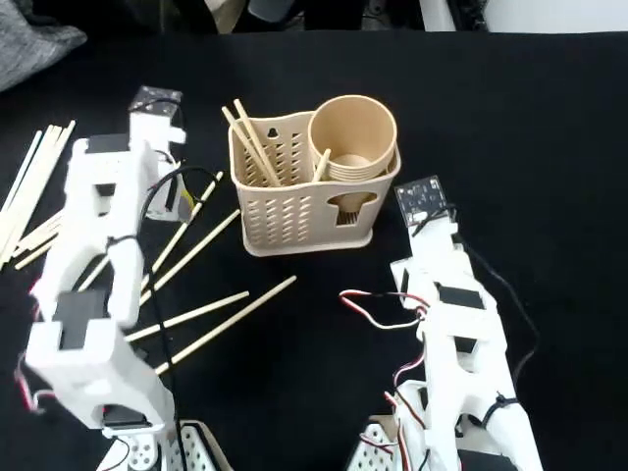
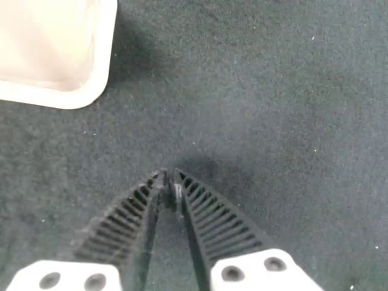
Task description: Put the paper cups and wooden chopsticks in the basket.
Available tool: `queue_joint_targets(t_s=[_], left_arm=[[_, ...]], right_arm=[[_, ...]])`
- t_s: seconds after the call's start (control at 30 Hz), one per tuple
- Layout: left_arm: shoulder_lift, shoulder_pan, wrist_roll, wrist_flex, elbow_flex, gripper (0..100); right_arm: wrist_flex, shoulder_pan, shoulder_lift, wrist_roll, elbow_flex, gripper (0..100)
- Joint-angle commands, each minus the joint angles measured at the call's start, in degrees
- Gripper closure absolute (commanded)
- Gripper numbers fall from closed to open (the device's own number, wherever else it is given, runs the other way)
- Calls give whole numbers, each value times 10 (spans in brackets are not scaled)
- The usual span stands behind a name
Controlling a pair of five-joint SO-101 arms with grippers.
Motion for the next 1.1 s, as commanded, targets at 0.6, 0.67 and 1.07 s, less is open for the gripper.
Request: queue_joint_targets(t_s=[0.6, 0.67, 1.07], left_arm=[[172, 36, -54, 58, -177, 971], [158, 35, -55, 91, -186, 971], [-202, 22, 27, -8, -12, 971]], right_arm=[[-6, 8, -12, 4, -1, 986], [-6, 8, -12, 4, -1, 986], [-6, 8, -12, 4, -1, 986]])
